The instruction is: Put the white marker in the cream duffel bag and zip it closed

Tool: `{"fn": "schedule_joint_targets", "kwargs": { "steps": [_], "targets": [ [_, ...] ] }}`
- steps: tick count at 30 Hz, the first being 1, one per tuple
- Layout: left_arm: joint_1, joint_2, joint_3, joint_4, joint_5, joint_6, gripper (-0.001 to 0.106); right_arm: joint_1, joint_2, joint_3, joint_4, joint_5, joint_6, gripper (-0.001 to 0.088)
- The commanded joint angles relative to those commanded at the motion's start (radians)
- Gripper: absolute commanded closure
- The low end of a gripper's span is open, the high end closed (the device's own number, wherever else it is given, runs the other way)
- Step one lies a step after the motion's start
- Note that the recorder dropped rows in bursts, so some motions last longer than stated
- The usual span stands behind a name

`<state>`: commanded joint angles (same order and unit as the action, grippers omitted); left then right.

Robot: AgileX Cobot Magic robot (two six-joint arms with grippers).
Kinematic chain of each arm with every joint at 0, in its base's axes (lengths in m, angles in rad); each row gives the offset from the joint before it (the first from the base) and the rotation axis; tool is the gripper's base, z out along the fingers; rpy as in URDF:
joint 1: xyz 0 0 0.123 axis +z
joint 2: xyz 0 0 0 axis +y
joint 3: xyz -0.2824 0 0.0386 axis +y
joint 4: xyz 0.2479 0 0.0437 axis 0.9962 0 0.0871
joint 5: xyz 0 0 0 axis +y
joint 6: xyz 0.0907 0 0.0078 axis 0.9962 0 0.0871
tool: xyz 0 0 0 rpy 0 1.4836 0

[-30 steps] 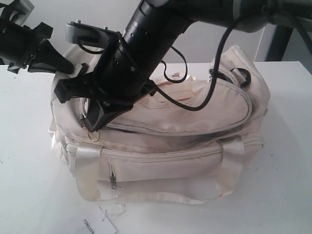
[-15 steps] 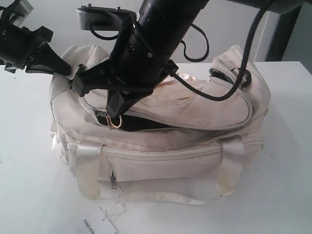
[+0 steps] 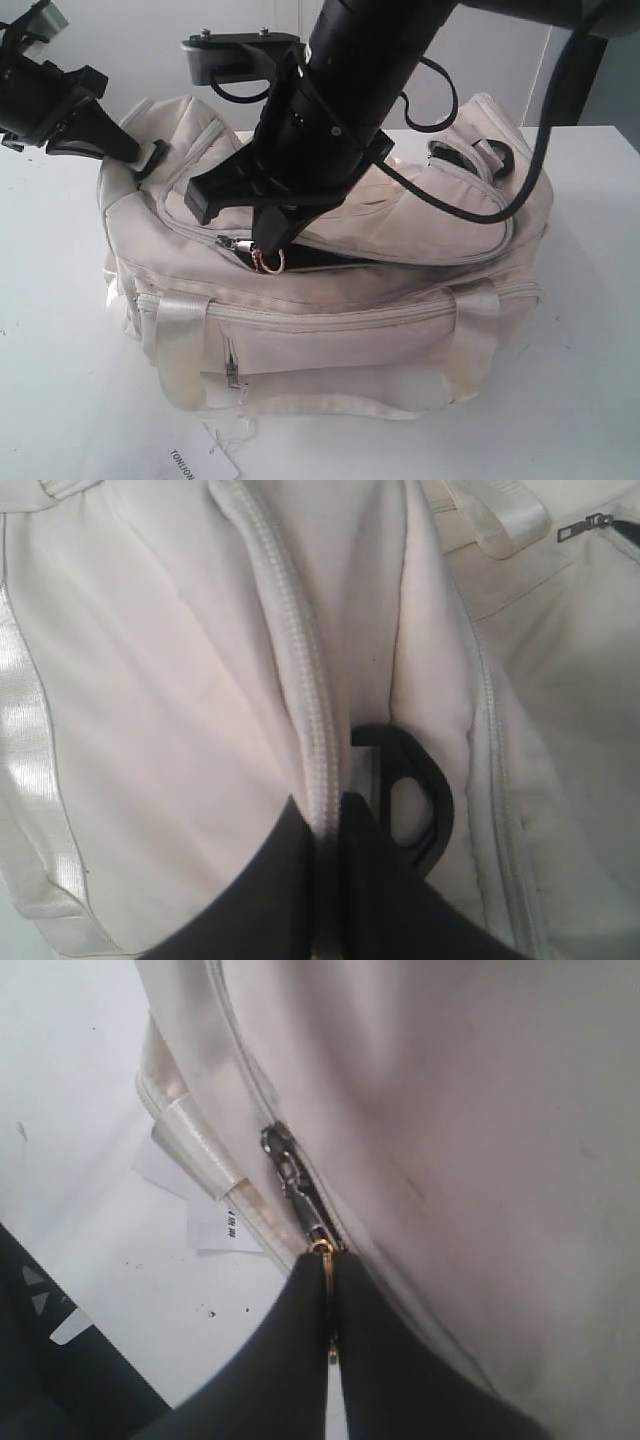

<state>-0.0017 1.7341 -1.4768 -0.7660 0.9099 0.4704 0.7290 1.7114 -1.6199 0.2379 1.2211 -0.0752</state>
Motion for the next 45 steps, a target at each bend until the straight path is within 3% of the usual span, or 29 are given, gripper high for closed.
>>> {"fn": "schedule_joint_targets", "kwargs": {
  "steps": [4, 11, 16, 23, 30, 38, 45],
  "targets": [
    [0.0, 0.0, 0.0, 0.015, -0.017, -0.002, 0.1, 0.0, 0.0, 0.0, 0.0, 0.0, 0.0, 0.0868],
    [0.0, 0.0, 0.0, 0.013, -0.001, -0.002, 0.061, 0.0, 0.015, 0.002, 0.031, -0.074, 0.038, 0.0868],
    [0.0, -0.001, -0.002, 0.013, 0.032, -0.002, 0.047, 0.0, 0.018, 0.002, 0.034, -0.113, 0.059, 0.0868],
    [0.0, -0.005, -0.002, 0.015, 0.085, -0.007, 0.046, 0.0, 0.018, 0.002, 0.034, -0.113, 0.059, 0.0868],
    [0.0, -0.107, -0.002, 0.145, 0.057, -0.109, 0.042, 0.0, 0.018, 0.002, 0.034, -0.113, 0.061, 0.0868],
    [0.0, -0.188, 0.0, 0.195, 0.168, -0.158, 0.042, 0.0, 0.018, 0.002, 0.034, -0.113, 0.07, 0.0868],
    [0.0, -0.245, 0.152, 0.181, 0.085, -0.16, 0.042, 0.0, 0.018, 0.002, 0.034, -0.128, 0.075, 0.0868]
  ]
}}
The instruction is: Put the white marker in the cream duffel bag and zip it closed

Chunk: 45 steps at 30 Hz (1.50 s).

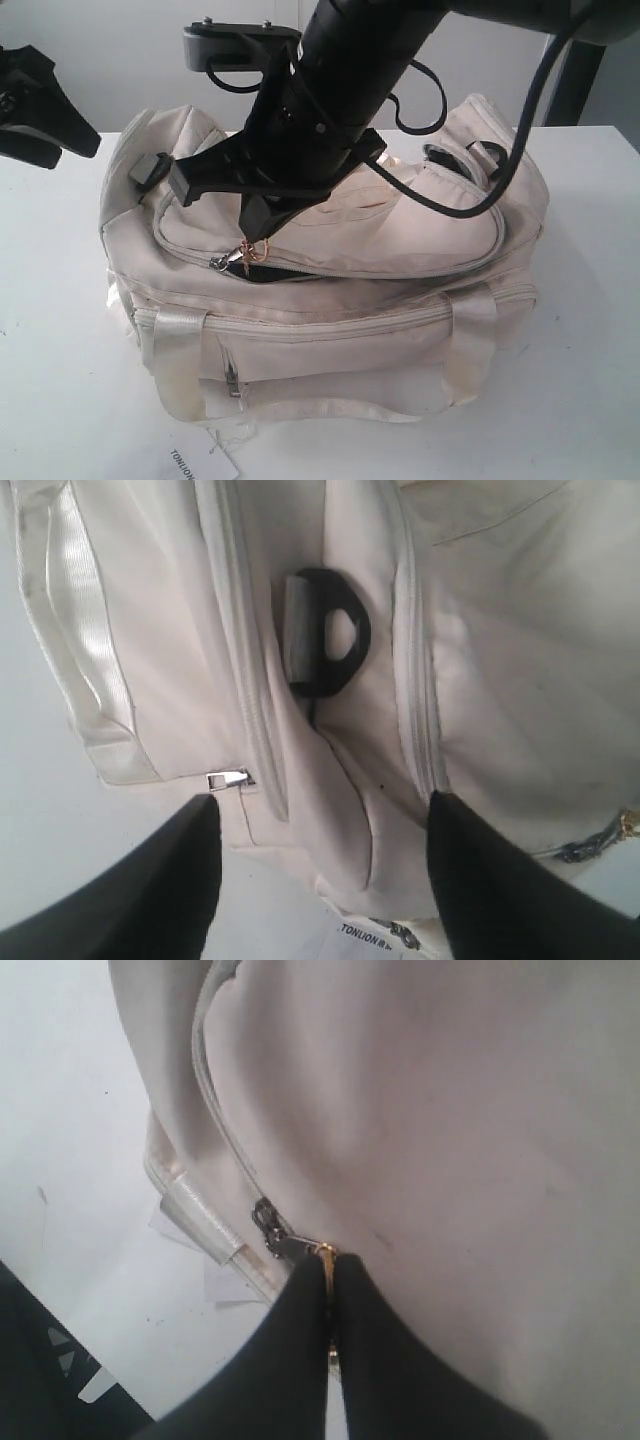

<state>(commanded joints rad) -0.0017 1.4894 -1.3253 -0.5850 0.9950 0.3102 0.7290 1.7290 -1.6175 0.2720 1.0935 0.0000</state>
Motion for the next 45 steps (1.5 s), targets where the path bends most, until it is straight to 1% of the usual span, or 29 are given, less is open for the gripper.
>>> {"fn": "schedule_joint_targets", "kwargs": {
  "steps": [4, 9, 16, 21, 23, 25, 28, 34, 35, 38, 45],
  "targets": [
    [0.0, -0.017, 0.082, -0.055, -0.048, 0.015, 0.042, 0.0, 0.0, 0.0, 0.0, -0.007, 0.0, 0.0868],
    [0.0, -0.03, 0.165, -0.168, -0.08, 0.101, 0.042, 0.0, 0.0, 0.0, 0.0, -0.013, 0.0, 0.0868],
    [0.0, -0.03, 0.259, -0.196, -0.172, 0.123, 0.042, 0.0, 0.0, 0.0, 0.0, -0.02, 0.0, 0.0868],
    [0.0, -0.03, 0.311, -0.375, -0.173, 0.264, 0.042, 0.0, 0.0, 0.0, 0.0, -0.023, 0.0, 0.0868],
    [0.0, -0.03, 0.326, -0.393, -0.173, 0.282, 0.043, 0.0, 0.0, 0.0, 0.0, -0.023, 0.0, 0.0868],
    [0.0, -0.03, 0.339, -0.383, -0.177, 0.282, 0.048, 0.0, 0.0, 0.0, 0.0, -0.023, 0.0, 0.0868],
    [0.0, -0.03, 0.354, -0.371, -0.195, 0.282, 0.062, 0.0, 0.0, 0.0, 0.0, -0.023, 0.0, 0.0868],
    [0.0, -0.03, 0.393, -0.362, -0.234, 0.294, 0.102, 0.0, 0.0, 0.0, 0.0, -0.008, 0.0, 0.0868],
    [0.0, -0.03, 0.399, -0.362, -0.244, 0.297, 0.105, 0.0, 0.0, 0.0, 0.0, -0.002, 0.0, 0.0868],
    [0.0, -0.03, 0.417, -0.357, -0.271, 0.297, 0.105, 0.0, 0.0, 0.0, 0.0, 0.02, 0.0, 0.0868],
    [0.0, -0.03, 0.427, -0.356, -0.275, 0.297, 0.105, 0.0, 0.0, 0.0, 0.0, 0.09, 0.0, 0.0868]
  ]
}}
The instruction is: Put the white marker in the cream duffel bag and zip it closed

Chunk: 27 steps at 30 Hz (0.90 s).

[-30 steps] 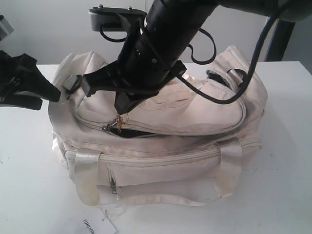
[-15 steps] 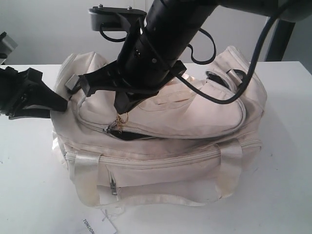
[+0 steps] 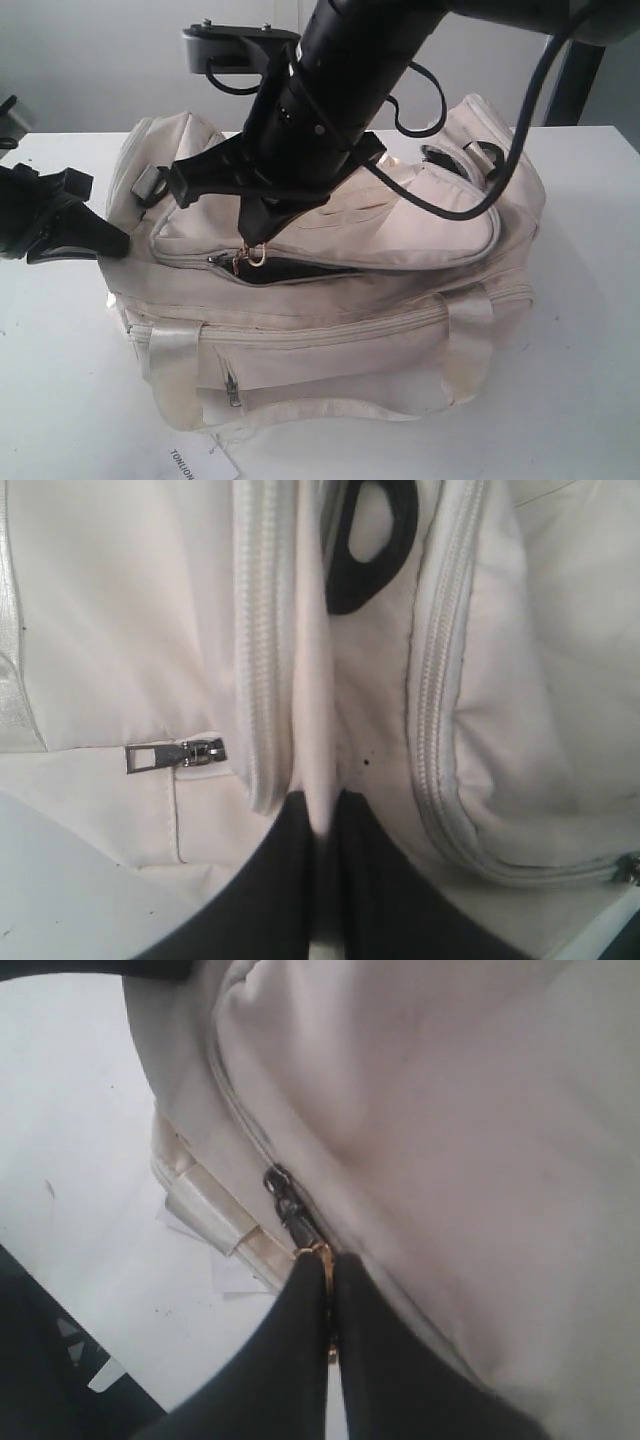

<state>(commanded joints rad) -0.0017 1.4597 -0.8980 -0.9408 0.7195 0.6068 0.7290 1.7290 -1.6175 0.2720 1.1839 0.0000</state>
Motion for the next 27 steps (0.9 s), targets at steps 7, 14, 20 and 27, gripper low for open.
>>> {"fn": "schedule_joint_targets", "kwargs": {
  "steps": [7, 14, 20, 27],
  "targets": [
    [0.0, 0.0, 0.0, 0.007, -0.006, 0.0, 0.105, 0.0, 0.0, 0.002, -0.013, 0.037, -0.052, 0.0868],
    [0.0, 0.0, 0.0, 0.018, -0.01, 0.0, 0.105, 0.0, 0.0, 0.002, -0.06, 0.037, -0.052, 0.0868],
    [0.0, 0.0, 0.0, 0.022, -0.014, 0.0, 0.105, 0.0, -0.002, 0.015, -0.096, 0.037, -0.048, 0.0868],
    [0.0, 0.0, 0.0, 0.022, -0.02, 0.0, 0.105, -0.002, -0.016, 0.095, -0.145, 0.037, -0.048, 0.0868]
  ]
}}
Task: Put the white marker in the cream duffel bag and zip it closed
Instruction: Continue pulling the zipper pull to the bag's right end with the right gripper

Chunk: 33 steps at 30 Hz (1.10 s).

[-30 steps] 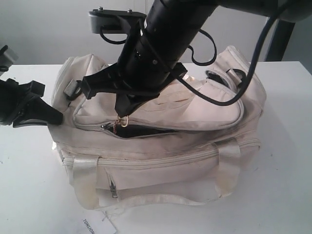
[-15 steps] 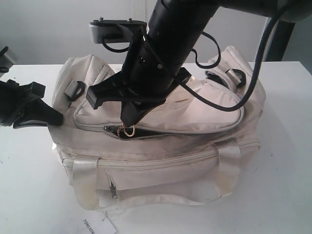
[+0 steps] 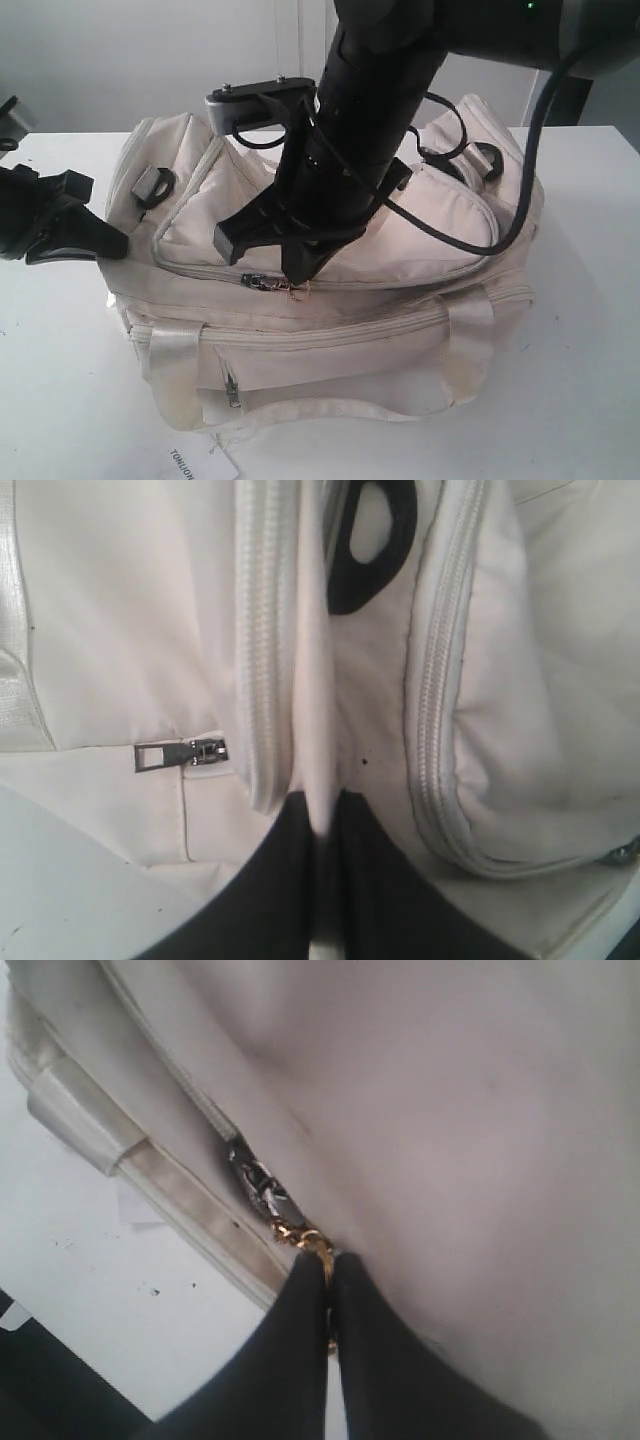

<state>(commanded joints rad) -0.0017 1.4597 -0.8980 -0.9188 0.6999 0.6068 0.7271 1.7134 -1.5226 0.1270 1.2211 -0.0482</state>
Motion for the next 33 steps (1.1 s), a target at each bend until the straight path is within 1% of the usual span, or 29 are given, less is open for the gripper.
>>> {"fn": "schedule_joint_targets", "kwargs": {
  "steps": [9, 15, 18, 21, 26, 33],
  "targets": [
    [0.0, 0.0, 0.0, 0.016, -0.003, 0.0, 0.105, 0.0, -0.096, 0.0, -0.142, 0.0, 0.028, 0.0868],
    [0.0, 0.0, 0.0, 0.026, -0.001, 0.0, 0.105, -0.016, -0.117, 0.0, -0.151, 0.0, 0.029, 0.0868],
    [0.0, 0.0, 0.0, 0.029, -0.001, 0.0, 0.105, -0.034, -0.124, 0.011, -0.151, 0.0, 0.029, 0.0868],
    [0.0, 0.0, 0.0, 0.029, -0.001, 0.0, 0.105, -0.056, -0.132, 0.045, -0.166, 0.0, 0.029, 0.0868],
    [0.0, 0.0, 0.0, 0.031, -0.001, 0.0, 0.105, -0.114, -0.156, 0.106, -0.179, 0.0, 0.034, 0.0868],
    [0.0, 0.0, 0.0, 0.038, -0.003, 0.0, 0.105, -0.185, -0.215, 0.134, -0.184, 0.0, 0.034, 0.0868]
  ]
}}
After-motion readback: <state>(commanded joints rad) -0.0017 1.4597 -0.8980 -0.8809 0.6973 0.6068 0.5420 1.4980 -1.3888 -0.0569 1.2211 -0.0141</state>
